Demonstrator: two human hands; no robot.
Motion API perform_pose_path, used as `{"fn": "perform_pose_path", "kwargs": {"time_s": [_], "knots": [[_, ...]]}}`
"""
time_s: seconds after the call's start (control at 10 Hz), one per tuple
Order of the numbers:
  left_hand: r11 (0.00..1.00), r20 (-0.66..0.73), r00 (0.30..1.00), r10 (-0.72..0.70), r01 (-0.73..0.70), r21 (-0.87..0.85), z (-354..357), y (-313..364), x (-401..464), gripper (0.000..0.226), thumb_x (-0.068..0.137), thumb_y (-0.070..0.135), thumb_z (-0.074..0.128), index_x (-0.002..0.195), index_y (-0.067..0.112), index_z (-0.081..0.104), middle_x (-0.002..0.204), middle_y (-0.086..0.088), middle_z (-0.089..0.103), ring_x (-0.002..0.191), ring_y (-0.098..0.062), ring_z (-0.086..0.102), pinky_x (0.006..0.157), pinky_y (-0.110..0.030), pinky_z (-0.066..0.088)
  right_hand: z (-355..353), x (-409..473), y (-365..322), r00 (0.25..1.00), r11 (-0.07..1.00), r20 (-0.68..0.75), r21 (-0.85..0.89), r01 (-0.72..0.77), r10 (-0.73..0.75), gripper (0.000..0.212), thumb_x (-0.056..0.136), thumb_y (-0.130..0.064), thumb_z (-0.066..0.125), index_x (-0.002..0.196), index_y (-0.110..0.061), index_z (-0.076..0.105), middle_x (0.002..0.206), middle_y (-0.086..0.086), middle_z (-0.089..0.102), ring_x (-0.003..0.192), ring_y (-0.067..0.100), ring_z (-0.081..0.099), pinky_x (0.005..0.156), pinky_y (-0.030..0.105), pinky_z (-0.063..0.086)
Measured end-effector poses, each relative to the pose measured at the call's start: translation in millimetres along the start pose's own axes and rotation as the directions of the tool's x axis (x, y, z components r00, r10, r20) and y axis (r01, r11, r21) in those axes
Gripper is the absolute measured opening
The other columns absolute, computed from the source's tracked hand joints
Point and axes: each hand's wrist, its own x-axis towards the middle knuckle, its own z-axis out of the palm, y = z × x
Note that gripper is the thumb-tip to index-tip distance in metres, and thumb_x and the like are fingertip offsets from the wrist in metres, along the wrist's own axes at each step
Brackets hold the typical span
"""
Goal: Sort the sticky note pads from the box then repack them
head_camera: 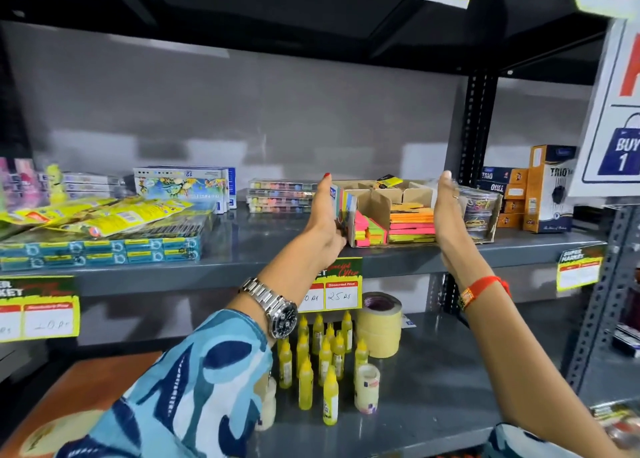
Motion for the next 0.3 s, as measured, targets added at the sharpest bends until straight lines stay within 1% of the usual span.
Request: {"fn": "perform_pose_path", "kwargs": {"time_s": [0.1, 0.2, 0.3], "knots": [[0.999, 0.015, 1.0, 0.021, -0.021, 0.03, 1.7, 0.7, -1.4, 0.056, 0.094, 0.061, 0.032, 0.098, 0.013, 0.061, 0.095, -0.011, 0.066, 0.09, -0.023, 0.062, 0.091, -0.039, 0.047, -2.0, -4.8, 3.9, 0.995, 0.991, 0.09, -0.125, 0.055, -0.044, 0.078, 0.084, -0.074, 0.007, 0.148, -0.03, 0.004, 0.158, 0.009, 0.013, 0.142, 0.03, 0.017, 0.115, 0.048, 0.012], [0.989, 0.014, 0.999, 0.051, -0.053, 0.138, 5.4, -1.3, -2.7, 0.052, 0.094, 0.061, 0.031, 0.108, 0.019, 0.059, 0.103, -0.006, 0.064, 0.106, -0.022, 0.057, 0.103, -0.04, 0.039, -2.0, -10.3, 7.2, 0.965, 0.9, 0.17, -0.356, 0.251, -0.202, 0.073, 0.088, -0.067, 0.004, 0.148, -0.025, 0.002, 0.159, 0.009, -0.005, 0.144, 0.035, 0.002, 0.115, 0.051, 0.005], [0.917, -0.092, 0.973, 0.214, -0.168, 0.361, 2.4, -3.1, -1.9, 0.054, 0.094, 0.058, 0.034, 0.131, 0.02, 0.043, 0.133, -0.003, 0.047, 0.133, -0.022, 0.034, 0.11, -0.04, 0.024, -4.9, -20.5, 4.7, 0.892, 0.778, 0.098, -0.453, 0.434, -0.44, 0.078, 0.089, -0.063, 0.003, 0.148, -0.012, 0.007, 0.158, 0.016, 0.0, 0.142, 0.04, 0.003, 0.114, 0.056, 0.004]]}}
